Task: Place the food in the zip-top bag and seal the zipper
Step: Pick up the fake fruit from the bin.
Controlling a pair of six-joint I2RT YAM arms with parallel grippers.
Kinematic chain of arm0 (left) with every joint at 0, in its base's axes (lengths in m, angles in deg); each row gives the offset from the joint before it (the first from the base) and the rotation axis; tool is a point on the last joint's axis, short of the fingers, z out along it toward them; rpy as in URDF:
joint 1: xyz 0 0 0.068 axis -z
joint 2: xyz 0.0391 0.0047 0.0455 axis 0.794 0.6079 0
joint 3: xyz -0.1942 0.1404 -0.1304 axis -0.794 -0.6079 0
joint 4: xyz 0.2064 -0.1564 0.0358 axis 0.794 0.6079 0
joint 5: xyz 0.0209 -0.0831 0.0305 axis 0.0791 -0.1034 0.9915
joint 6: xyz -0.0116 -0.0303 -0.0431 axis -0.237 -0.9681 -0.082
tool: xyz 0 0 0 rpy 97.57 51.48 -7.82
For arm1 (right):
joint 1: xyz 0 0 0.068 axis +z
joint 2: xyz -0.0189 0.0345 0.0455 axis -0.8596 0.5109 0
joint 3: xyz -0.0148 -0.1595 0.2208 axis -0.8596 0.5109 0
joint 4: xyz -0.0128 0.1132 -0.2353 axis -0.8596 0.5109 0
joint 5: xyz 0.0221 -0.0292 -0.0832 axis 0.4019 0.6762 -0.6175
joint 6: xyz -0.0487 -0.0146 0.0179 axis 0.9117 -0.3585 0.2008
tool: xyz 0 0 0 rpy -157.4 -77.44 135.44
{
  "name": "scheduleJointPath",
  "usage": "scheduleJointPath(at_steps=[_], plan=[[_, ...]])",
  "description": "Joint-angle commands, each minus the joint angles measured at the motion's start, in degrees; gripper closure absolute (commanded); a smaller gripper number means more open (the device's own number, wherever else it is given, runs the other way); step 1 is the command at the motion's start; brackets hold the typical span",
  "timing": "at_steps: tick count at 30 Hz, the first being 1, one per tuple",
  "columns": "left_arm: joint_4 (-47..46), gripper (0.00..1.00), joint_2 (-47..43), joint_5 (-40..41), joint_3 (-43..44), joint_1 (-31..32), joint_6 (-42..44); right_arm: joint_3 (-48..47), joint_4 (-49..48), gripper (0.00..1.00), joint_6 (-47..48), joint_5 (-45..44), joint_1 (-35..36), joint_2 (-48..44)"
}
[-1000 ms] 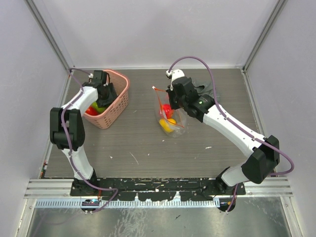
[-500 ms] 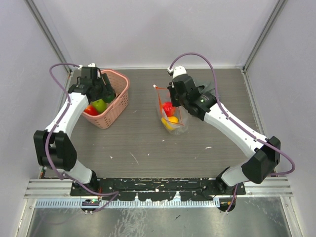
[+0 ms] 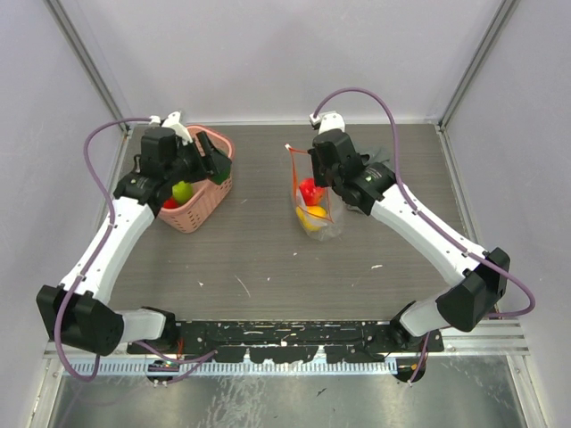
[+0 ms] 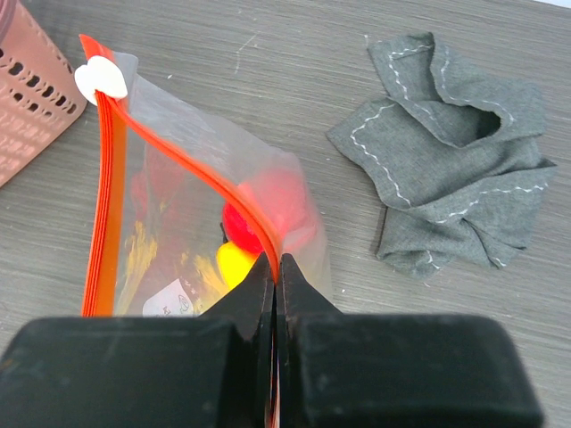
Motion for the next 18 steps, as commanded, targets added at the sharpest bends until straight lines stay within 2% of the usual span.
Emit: scheduleJointPath(at_steps=[1,11,18], plan=[[-8.0,0.66,-4.7,-5.7,-1.2,4.2,-2.7,-4.2,0.3,1.00,-2.2,-5.7,0.7,0.2],[-22.5,0.67,-9.4,-5.6,-8.1,15.0,-9.6,-4.4,0.8,1.00,-6.3,-8.5,3.1,3.9],[-34.4,0.68,-7.5,-4.3,-12.4,19.2,-17.5,-3.8,-1.1,1.00,-9.1,-8.3,5.0,4.8]])
